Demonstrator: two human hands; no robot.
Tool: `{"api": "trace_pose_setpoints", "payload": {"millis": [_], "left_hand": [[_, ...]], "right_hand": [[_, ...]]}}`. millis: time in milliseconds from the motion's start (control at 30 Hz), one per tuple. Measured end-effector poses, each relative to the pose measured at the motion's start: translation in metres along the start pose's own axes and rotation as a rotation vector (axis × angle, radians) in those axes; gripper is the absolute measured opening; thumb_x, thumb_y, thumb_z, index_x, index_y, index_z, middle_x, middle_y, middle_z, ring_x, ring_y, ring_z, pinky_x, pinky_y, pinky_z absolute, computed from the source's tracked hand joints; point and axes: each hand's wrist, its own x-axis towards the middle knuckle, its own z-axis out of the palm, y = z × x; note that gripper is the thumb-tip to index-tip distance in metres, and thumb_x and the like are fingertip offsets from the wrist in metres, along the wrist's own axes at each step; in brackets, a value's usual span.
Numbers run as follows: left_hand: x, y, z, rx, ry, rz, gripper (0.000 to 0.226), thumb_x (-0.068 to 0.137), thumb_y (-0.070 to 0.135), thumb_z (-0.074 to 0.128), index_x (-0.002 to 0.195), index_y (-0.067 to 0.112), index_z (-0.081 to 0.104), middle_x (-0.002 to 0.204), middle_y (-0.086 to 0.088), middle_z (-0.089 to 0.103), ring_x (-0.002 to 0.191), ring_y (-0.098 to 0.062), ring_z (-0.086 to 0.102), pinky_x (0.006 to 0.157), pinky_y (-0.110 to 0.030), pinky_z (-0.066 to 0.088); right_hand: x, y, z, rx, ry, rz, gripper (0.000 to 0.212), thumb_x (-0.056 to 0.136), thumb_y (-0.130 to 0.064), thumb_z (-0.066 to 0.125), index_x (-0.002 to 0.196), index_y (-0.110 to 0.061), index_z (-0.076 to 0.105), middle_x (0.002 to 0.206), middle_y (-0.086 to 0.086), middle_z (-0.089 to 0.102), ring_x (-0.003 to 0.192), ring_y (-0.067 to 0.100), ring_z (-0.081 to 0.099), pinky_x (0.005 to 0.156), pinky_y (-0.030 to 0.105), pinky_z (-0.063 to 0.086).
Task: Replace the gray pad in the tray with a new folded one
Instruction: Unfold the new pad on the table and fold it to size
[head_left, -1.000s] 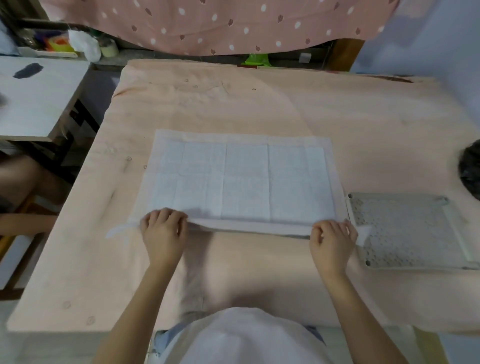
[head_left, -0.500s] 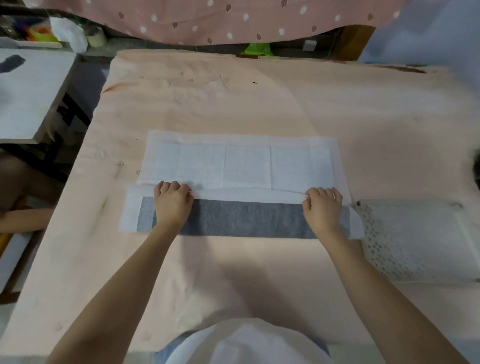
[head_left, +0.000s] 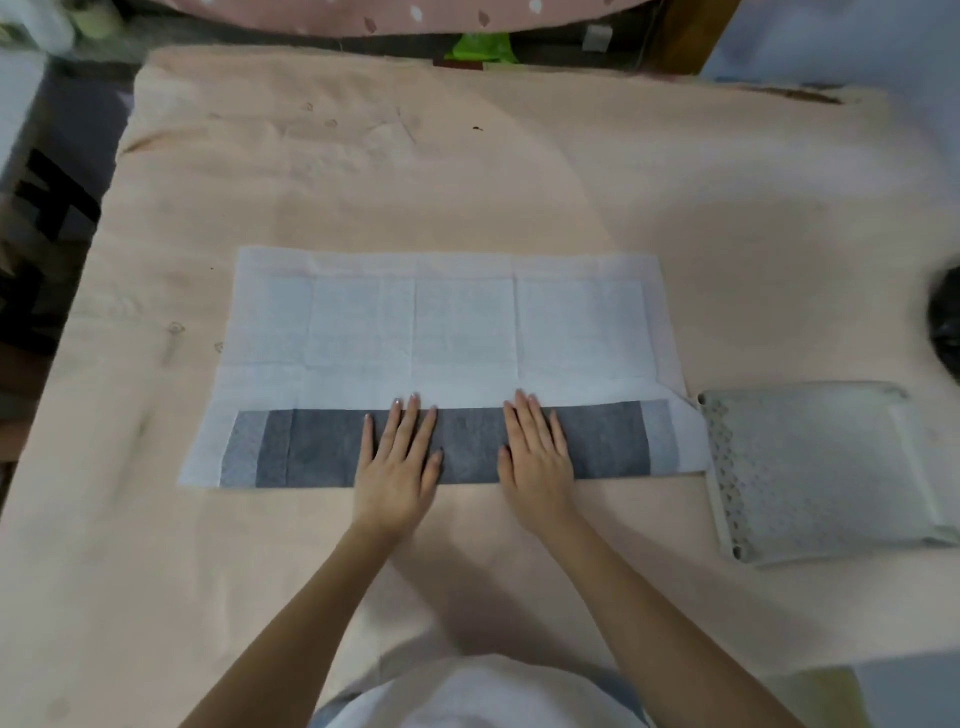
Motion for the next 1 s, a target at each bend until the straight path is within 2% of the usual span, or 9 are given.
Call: {"api": "trace_pose_setpoints", "payload": {"millis": [200,367,500,633,700,800,867,1000], "left_hand": [[0.0,-0.001,0.003,0.016,-0.041,-0.042,0.057,0.098,0.04,0.021,0.148,0.015,0.027,0.156,-0.005,0.021,0.145,-0.021,0.015,0.117,-0.05,0.007],[-0.003,-0.003,0.005,0.024,-0.029,-0.073,0.057,0.097,0.04,0.021,0.148,0.016,0.025,0.157,-0.004,0.018,0.145,-0.02,0.013,0.117,-0.049,0.006],[-0.004,-0.002,0.005,0.017,-0.023,-0.081,0.057,0.097,0.041,0.02,0.148,0.016,0.025,0.157,-0.004,0.019,0.145,-0.02,0.013,0.117,-0.05,0.006],[-0.003,0.0,0.004,0.023,-0.024,-0.093,0.058,0.097,0.041,0.018,0.148,0.016,0.025,0.156,-0.004,0.019,0.145,-0.019,0.012,0.117,-0.049,0.005],[-0.002,0.004,0.003,0.021,-0.026,-0.102,0.057,0.097,0.04,0.018,0.148,0.014,0.025,0.156,-0.005,0.02,0.145,-0.021,0.013,0.117,-0.048,0.004],[0.0,0.01,0.002,-0.008,-0.025,-0.114,0.058,0.098,0.039,0.016,0.147,0.01,0.028,0.155,-0.009,0.024,0.144,-0.024,0.017,0.118,-0.048,0.005],[0.0,0.013,0.001,-0.019,-0.027,-0.115,0.06,0.099,0.04,0.01,0.146,0.008,0.03,0.154,-0.011,0.026,0.143,-0.025,0.02,0.118,-0.048,0.006],[-0.001,0.011,0.002,-0.026,-0.016,-0.122,0.06,0.099,0.04,0.011,0.146,0.009,0.03,0.154,-0.01,0.026,0.144,-0.024,0.02,0.117,-0.047,0.008]], "right_hand": [[-0.005,0.014,-0.007,-0.004,-0.06,0.001,0.053,0.098,-0.029,0.026,0.144,-0.004,0.033,0.152,0.009,0.03,0.143,0.021,0.022,0.116,0.041,0.016],[-0.006,0.094,-0.034,-0.081,-0.019,0.331,0.063,0.096,-0.037,0.012,0.145,-0.001,0.027,0.154,0.013,0.023,0.144,0.024,0.017,0.118,0.041,0.009],[-0.017,0.125,-0.046,-0.17,-0.093,0.326,0.069,0.094,-0.042,0.002,0.149,-0.002,0.015,0.157,0.012,0.009,0.146,0.022,0.006,0.119,0.041,0.006],[-0.014,0.098,-0.034,-0.101,-0.056,0.332,0.074,0.095,-0.049,-0.002,0.148,0.0,0.015,0.156,0.013,0.01,0.146,0.025,0.006,0.119,0.042,0.006],[-0.011,0.067,-0.025,-0.09,-0.065,0.226,0.068,0.098,-0.045,0.004,0.147,0.0,0.019,0.156,0.013,0.014,0.145,0.023,0.009,0.118,0.041,0.007],[-0.004,0.006,-0.006,-0.062,-0.085,-0.028,0.058,0.099,-0.036,0.023,0.146,-0.002,0.026,0.155,0.012,0.022,0.144,0.022,0.016,0.116,0.041,0.016],[0.001,-0.032,0.005,-0.064,-0.118,-0.125,0.057,0.098,-0.035,0.025,0.145,-0.002,0.029,0.154,0.011,0.024,0.144,0.021,0.018,0.115,0.04,0.017],[0.009,-0.052,0.012,-0.094,-0.153,-0.095,0.057,0.098,-0.035,0.022,0.143,-0.002,0.034,0.152,0.012,0.03,0.142,0.022,0.023,0.113,0.038,0.016]]}}
